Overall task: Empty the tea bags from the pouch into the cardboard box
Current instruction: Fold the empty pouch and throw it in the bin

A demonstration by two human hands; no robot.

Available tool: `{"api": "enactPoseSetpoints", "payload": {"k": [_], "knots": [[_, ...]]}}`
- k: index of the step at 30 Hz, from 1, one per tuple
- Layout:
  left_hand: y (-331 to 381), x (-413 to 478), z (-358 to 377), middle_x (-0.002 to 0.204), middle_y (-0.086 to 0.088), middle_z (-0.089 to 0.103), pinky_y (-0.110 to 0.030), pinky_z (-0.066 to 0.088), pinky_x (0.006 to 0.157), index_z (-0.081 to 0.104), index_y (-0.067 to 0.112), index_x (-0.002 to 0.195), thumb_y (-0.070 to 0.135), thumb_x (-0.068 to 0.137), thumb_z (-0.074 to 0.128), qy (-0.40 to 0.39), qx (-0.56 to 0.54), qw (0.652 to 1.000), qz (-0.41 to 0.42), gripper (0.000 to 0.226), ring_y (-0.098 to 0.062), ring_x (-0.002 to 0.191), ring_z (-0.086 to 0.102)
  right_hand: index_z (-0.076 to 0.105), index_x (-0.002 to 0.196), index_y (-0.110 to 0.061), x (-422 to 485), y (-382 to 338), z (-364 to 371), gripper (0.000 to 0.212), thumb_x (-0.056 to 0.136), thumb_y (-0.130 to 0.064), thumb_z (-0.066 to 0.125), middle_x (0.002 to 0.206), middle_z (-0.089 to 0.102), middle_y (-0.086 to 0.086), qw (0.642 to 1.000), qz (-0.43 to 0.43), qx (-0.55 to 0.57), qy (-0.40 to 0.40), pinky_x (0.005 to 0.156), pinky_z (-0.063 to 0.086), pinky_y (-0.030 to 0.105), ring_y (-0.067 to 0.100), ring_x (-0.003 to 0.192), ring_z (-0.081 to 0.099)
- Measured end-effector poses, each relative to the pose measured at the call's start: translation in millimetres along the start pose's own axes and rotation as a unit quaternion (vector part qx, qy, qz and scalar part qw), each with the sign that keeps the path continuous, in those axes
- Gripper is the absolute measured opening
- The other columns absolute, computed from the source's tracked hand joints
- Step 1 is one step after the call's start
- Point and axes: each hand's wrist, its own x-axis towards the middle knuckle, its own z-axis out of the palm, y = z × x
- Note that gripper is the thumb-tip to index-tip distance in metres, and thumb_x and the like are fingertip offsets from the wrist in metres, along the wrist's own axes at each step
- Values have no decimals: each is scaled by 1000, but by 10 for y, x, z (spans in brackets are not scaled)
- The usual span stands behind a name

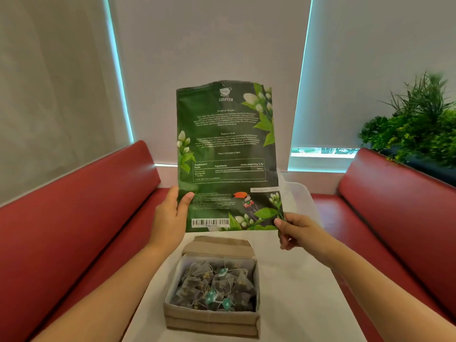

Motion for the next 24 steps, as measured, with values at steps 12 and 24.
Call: {"api": "enactPoseSetpoints", "payload": {"k": [12, 24], "knots": [[190, 21, 81, 94, -4, 74, -35, 55, 78, 66, 15, 95, 30, 89, 58, -112, -206, 960, -154, 17, -21, 88, 70, 66, 101, -10, 268, -264, -200, 14, 92, -9, 56, 88, 74, 4, 986, -37, 144, 80, 65, 54, 28, 17, 77, 68], [319, 96, -33, 80, 0, 73, -35, 50, 74, 64, 21, 80, 14, 93, 53, -129, -255, 925, -249, 18, -17, 72, 66, 66, 109, -13, 124, -234, -268, 25, 96, -6, 46, 94, 75, 2, 978, 21, 210, 2, 62, 55, 24, 12, 80, 70]]}}
